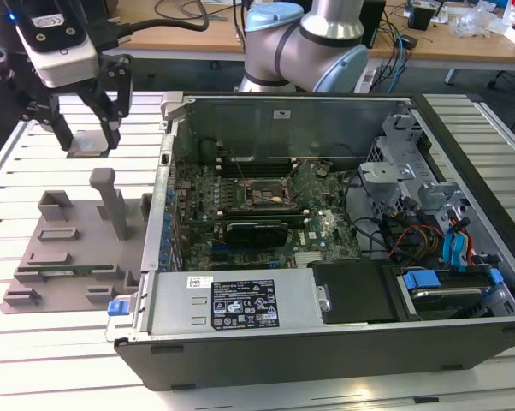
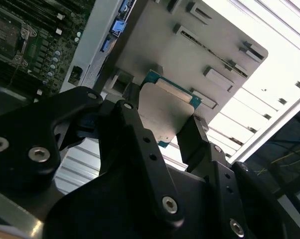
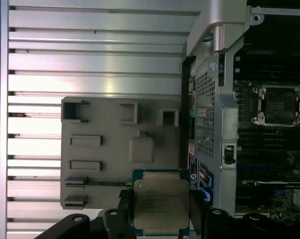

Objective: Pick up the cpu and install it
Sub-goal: 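Pick up the cpu and move it towards the insertion slot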

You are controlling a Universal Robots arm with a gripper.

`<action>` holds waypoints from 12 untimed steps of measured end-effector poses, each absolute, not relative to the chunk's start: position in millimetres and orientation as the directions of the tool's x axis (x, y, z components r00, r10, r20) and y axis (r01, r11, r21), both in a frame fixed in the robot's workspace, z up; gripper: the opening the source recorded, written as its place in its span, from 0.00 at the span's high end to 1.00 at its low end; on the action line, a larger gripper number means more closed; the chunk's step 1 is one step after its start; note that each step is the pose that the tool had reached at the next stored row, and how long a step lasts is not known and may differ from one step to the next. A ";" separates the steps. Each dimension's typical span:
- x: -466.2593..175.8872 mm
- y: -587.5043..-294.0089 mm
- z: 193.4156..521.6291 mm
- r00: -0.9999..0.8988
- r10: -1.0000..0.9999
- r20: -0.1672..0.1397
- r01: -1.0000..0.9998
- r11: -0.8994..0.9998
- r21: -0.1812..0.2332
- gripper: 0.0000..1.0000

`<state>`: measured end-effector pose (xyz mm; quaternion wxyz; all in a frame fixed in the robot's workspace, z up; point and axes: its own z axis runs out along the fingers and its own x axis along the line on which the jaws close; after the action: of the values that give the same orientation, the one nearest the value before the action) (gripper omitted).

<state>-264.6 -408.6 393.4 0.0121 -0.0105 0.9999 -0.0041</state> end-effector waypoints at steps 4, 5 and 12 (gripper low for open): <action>-253.5 -408.6 393.3 -0.999 -0.021 -0.024 -0.021 1.000 -0.008 0.45; -251.5 -408.6 393.4 -0.999 -0.021 -0.024 -0.021 1.000 -0.008 0.45; -228.6 -408.5 392.9 -0.999 -0.021 -0.024 -0.021 1.000 -0.009 0.45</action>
<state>-228.6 -408.5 392.9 0.0121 -0.0105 0.9999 -0.0041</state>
